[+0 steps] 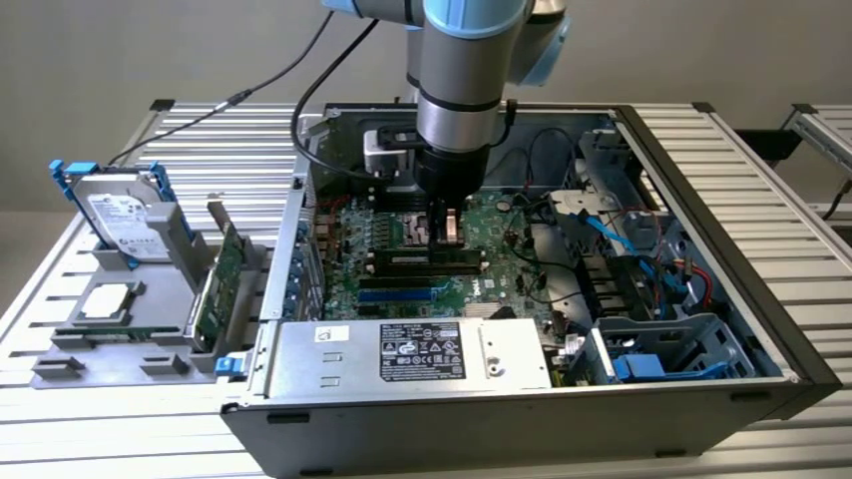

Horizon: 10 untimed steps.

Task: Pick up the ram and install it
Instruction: 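Insert the ram into the slot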

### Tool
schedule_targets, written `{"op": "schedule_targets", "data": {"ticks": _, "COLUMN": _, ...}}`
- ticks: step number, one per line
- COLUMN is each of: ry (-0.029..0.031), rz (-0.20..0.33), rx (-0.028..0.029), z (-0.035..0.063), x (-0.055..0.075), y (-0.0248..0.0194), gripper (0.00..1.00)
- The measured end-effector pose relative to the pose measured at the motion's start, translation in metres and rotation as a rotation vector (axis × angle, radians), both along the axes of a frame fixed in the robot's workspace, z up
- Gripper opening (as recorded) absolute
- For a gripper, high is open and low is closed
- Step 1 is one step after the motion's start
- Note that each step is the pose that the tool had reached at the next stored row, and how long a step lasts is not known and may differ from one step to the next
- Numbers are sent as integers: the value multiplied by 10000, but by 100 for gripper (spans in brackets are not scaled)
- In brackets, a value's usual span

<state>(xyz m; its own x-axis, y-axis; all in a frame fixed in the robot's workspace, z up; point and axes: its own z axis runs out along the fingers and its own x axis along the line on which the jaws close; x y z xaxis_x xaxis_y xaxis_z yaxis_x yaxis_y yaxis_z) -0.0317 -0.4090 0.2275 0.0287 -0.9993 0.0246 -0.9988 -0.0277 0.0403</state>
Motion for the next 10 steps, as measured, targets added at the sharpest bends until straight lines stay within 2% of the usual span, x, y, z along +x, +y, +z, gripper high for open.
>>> {"op": "schedule_targets", "data": {"ticks": 7, "ry": -9, "rz": -79, "rx": -1, "z": -6, "x": -3, "y": 1, "gripper": 14}}
{"op": "schedule_targets", "data": {"ticks": 10, "ry": -60, "rz": -78, "rx": -1, "z": -8, "x": -10, "y": 1, "gripper": 14}}
